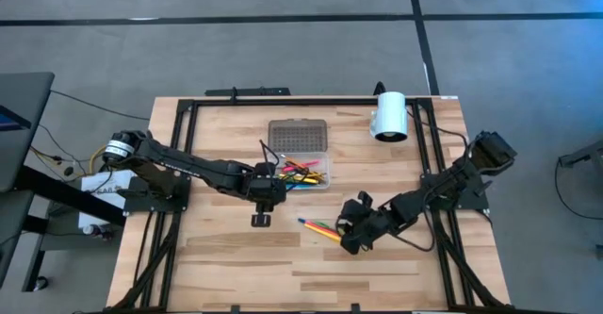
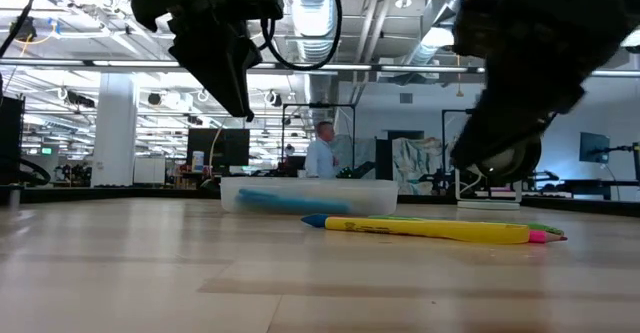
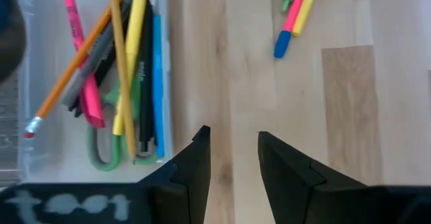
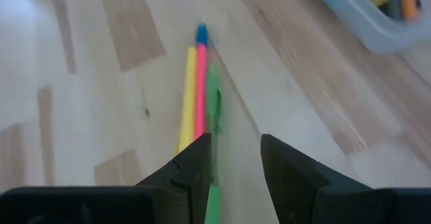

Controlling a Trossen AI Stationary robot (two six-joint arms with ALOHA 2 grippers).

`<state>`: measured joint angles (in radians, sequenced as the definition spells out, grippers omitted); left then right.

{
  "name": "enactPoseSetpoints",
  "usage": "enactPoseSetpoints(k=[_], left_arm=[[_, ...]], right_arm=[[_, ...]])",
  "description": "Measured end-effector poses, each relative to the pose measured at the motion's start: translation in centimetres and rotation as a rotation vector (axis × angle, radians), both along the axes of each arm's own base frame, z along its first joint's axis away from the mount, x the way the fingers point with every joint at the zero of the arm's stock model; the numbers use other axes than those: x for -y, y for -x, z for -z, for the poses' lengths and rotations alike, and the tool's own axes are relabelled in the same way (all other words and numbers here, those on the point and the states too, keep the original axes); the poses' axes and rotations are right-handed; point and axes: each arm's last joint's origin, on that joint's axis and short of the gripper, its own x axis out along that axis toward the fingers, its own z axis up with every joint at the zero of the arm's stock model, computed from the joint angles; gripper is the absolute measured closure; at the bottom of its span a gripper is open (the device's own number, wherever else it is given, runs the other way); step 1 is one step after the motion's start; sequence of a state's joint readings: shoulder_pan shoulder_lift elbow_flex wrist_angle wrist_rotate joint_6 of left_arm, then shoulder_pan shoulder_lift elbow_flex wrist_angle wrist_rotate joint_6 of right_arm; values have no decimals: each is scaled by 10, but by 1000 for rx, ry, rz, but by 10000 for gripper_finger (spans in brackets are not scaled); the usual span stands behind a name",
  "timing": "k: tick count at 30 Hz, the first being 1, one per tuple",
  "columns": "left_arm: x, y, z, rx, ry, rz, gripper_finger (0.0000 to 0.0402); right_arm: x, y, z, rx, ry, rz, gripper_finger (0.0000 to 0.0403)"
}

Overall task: Pick & place school supplies into a supply box
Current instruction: Put the green pen into the supply box

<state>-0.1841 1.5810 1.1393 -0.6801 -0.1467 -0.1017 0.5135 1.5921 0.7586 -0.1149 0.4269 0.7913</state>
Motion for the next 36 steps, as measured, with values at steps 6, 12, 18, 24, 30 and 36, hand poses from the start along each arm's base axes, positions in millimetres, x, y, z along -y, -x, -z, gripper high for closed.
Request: enactPoseSetpoints(k=[6,12,18,24,30,36], left_arm=[[-1,0,0,4,-22,-11,287],[-1,0,0,5,-28,-14,287],[-2,0,0,6,-45,-26,288],[-2,0,0,4,-45,-27,288],[-2,0,0,8,-43,-29,288],[-1,0,0,9,-43,-29,288]], right_arm=[[8,-9,-3,20,19,-79,282],[7,-12,10,-43,30,-168,282],[-1,-25,28,-80,5,-168,282],[-4,-34,36,-80,5,-144,282],[-4,-34,38,-81,-20,-110,282],[1,-36,38,-88,-39,-77,285]])
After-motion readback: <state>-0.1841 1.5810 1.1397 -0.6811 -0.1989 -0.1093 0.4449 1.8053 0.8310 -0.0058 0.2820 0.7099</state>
